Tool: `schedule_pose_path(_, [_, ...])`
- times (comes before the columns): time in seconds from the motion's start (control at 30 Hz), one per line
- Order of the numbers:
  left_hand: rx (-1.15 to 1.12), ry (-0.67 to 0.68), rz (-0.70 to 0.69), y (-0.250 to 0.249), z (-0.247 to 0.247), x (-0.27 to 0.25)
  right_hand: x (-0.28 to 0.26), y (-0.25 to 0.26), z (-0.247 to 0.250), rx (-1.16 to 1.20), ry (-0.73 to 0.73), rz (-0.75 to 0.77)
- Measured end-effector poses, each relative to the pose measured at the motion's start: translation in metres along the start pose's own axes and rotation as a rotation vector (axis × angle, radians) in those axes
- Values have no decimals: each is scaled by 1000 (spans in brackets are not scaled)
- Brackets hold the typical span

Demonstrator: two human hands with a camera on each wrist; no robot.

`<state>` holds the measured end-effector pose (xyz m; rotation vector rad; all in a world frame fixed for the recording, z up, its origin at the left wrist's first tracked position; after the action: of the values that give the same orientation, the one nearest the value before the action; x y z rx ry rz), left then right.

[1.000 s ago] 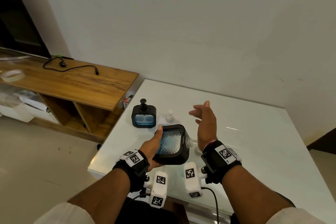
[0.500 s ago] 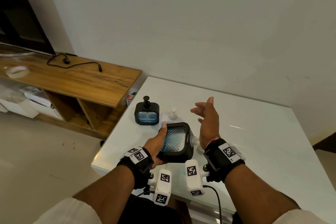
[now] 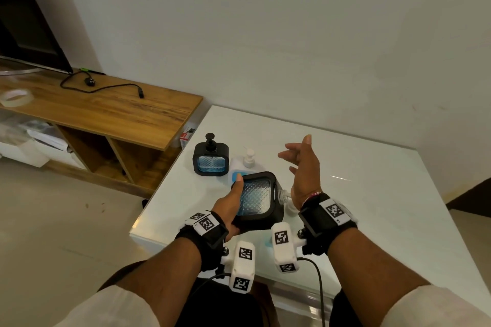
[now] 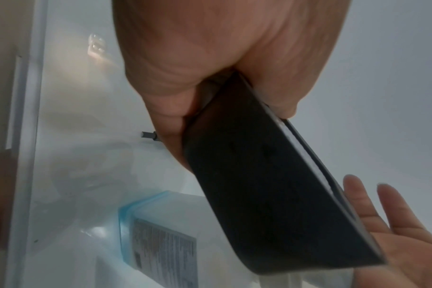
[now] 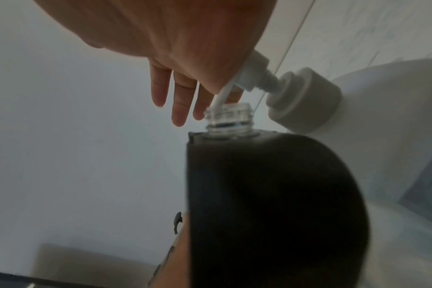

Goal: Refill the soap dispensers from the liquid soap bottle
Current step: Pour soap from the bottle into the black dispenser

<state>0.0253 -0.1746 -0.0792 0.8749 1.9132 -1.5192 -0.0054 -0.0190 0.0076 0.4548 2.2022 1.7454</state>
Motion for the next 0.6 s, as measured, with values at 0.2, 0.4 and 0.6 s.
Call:
schedule_pose_path(0.2, [2, 8, -4, -3, -1, 3, 0, -3, -5, -104, 80, 26])
schedule_pose_path(0.4, [-8, -2, -28, -6, 3, 4, 3, 0, -3, -35, 38, 27])
schedule_pose_path(0.6, [20, -12, -24, -10, -1, 2, -2, -7, -9, -153, 112, 69])
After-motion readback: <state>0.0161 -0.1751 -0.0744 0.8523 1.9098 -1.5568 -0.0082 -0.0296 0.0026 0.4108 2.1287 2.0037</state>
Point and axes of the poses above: each hand's wrist, its own x-axis towards the middle knuckle, its own z-axis out of the back of the hand, y = z × x, the point moved 4 cm from there along x, towards the middle knuckle, and after that the axes turned 12 degrees about x, right-handed, at the moved point
